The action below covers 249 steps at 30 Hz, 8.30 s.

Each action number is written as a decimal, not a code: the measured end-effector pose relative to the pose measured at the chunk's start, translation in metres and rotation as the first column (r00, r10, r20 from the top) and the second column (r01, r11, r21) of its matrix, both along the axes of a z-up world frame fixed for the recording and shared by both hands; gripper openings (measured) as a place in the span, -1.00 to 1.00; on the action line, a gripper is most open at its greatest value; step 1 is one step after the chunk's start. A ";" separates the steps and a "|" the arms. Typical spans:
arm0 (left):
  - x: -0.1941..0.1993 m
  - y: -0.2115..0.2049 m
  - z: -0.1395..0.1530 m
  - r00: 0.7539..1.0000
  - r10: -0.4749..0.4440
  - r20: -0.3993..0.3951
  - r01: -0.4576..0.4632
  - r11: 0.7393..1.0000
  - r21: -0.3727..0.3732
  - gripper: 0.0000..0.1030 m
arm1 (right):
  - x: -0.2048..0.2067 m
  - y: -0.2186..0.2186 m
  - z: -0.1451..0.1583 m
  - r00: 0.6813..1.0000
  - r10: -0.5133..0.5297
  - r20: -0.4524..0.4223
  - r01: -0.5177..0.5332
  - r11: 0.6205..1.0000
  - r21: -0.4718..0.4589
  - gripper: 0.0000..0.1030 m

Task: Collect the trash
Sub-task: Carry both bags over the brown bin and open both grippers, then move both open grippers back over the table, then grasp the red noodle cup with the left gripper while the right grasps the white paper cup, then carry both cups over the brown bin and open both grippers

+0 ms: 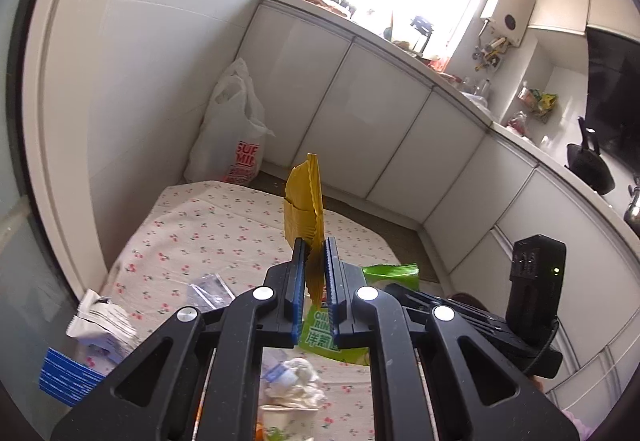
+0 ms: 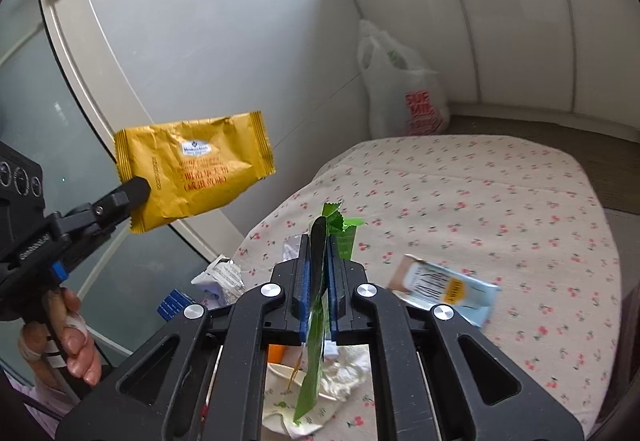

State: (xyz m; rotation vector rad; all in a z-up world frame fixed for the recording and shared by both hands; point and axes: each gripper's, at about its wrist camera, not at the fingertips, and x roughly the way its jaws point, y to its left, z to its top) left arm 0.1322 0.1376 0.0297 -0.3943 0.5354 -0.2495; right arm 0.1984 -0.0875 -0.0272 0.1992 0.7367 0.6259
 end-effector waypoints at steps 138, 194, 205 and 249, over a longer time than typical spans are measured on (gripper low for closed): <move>-0.094 0.089 -0.158 0.658 0.261 -0.706 -0.277 0.956 0.096 0.87 | -0.089 0.075 -0.012 0.977 -0.061 0.205 0.162 0.837 -0.523 0.86; -0.086 0.082 -0.155 0.835 0.060 -0.547 -0.243 0.932 -0.269 -0.29 | -0.057 0.057 -0.107 0.917 -0.024 -0.399 -0.049 0.984 -0.172 -0.25; -0.091 0.076 -0.130 0.881 0.068 -0.468 -0.206 0.946 -0.250 -0.92 | -0.072 0.044 -0.064 0.961 -0.017 -0.275 -0.025 0.988 -0.150 -0.32; -0.004 -0.112 0.038 0.962 -0.232 -0.143 0.195 0.952 -0.235 -0.97 | -0.086 -0.144 0.078 0.925 -0.371 0.088 0.369 0.929 0.030 -0.31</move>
